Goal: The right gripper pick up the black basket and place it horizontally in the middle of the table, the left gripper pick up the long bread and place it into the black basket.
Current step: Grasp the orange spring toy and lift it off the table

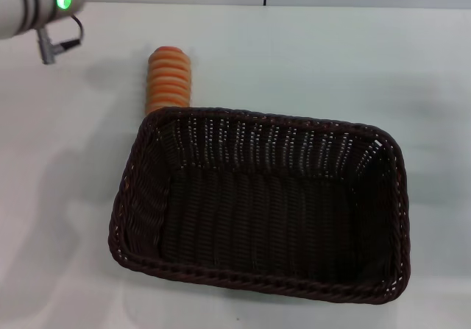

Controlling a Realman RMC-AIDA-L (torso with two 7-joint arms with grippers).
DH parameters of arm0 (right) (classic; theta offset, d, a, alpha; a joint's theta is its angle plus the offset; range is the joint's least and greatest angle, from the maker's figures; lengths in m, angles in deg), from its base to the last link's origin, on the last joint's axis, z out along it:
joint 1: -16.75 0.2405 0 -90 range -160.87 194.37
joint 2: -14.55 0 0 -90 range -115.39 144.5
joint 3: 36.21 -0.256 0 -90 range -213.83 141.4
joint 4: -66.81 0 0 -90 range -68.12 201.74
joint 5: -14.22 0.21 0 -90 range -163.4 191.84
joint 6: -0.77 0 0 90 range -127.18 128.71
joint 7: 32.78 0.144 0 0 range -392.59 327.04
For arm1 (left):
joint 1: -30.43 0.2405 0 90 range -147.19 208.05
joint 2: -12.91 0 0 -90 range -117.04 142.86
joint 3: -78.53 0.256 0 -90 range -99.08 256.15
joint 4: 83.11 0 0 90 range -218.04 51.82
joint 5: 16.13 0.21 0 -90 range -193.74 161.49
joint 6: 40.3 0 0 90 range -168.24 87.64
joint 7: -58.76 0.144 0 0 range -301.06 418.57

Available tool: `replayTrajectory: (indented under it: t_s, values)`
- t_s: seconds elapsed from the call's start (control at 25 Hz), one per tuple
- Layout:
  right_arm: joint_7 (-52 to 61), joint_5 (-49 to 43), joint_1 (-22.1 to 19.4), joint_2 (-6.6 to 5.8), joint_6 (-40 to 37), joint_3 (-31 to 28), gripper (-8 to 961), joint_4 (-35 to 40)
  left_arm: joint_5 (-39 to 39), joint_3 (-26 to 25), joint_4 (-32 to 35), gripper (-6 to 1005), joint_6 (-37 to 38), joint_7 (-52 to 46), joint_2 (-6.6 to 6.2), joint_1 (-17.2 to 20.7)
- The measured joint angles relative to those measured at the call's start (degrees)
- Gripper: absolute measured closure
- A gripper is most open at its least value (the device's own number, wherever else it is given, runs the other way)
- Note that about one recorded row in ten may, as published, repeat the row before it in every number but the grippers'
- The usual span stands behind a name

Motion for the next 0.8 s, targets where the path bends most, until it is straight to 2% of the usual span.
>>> replayTrajectory:
  t_s: [0.16, 0.2, 0.24, 0.32, 0.36, 0.8]
  values:
    - [1.6, -0.1, 0.6, -0.02, -0.8, 2.4, 609, 2.1, 0.1, -0.4, 6.3, 136, -5.6, -0.1, 0.12, -6.3]
    - [1.9, -0.1, 0.6, -0.06, -1.2, 2.9, 609, 2.5, 0.1, -0.4, 6.3, 136, -5.6, -0.1, 0.12, -6.3]
    - [2.0, -0.1, 0.7, -0.05, -1.6, 3.3, 609, 2.8, 0.3, -0.5, 8.0, 136, -6.8, -0.3, 0.14, -8.0]
    - [2.1, -0.1, 0.7, -0.02, -2.5, 4.1, 609, 3.4, 0.3, -0.5, 8.0, 136, -6.8, -0.3, 0.14, -8.0]
    - [2.1, -0.1, 0.7, 0.0, -2.7, 4.4, 609, 3.5, 0.5, -0.6, 16.9, 136, -9.4, -0.9, 0.06, -15.1]
    - [2.1, -0.2, 0.5, 0.03, -3.6, 6.0, 610, 4.1, 0.5, -0.6, 33.7, 136, -9.5, -2.2, 0.21, -26.0]
